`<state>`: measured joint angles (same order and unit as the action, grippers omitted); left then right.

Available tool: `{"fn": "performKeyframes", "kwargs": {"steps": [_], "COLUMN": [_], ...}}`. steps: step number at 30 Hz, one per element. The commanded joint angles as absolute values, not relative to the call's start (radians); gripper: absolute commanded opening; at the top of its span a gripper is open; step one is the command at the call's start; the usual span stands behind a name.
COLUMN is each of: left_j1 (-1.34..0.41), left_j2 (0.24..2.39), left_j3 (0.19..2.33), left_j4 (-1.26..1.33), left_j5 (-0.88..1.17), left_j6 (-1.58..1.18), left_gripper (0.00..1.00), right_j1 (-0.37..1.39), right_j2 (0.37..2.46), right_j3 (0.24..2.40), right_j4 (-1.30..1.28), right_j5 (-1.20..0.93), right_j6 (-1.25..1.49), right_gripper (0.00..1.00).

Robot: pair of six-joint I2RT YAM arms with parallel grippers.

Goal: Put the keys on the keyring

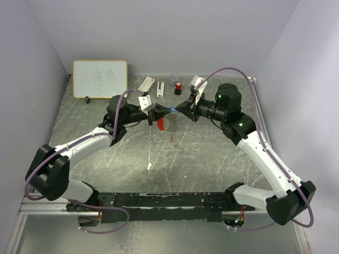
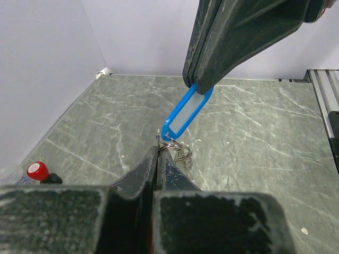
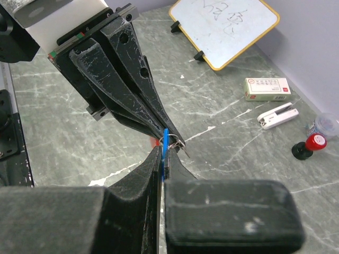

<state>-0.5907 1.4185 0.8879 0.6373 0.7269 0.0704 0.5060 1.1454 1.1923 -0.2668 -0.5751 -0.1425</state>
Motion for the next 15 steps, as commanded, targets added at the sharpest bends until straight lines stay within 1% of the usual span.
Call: {"fn": "performKeyframes", "kwargs": {"steps": [1, 7, 15], "left_j1": [-0.587, -0.588, -0.586], "left_j2": [1.410, 1.400, 1.365], "left_j3": [0.909, 0.902, 0.903], "left_j4": [0.676, 0.667, 0.614], "left_j5": [0.727, 0.697, 0.559], "left_j6": [0.075, 0.076, 0.080], "left_gripper": [0.07, 0.07, 0.07], "right_j1": [0.509, 0.509, 0.509], "right_j2": [1.117, 1.103, 1.083], "right_j3": [1.175, 1.168, 1.148], "right_j4": [-0.227, -0.229, -0.254], "right_j5": [-0.560, -0.503, -0.422], "right_j6": [-0.135, -0.120, -0.092], "right_gripper": [0.00, 0.00, 0.00]}}
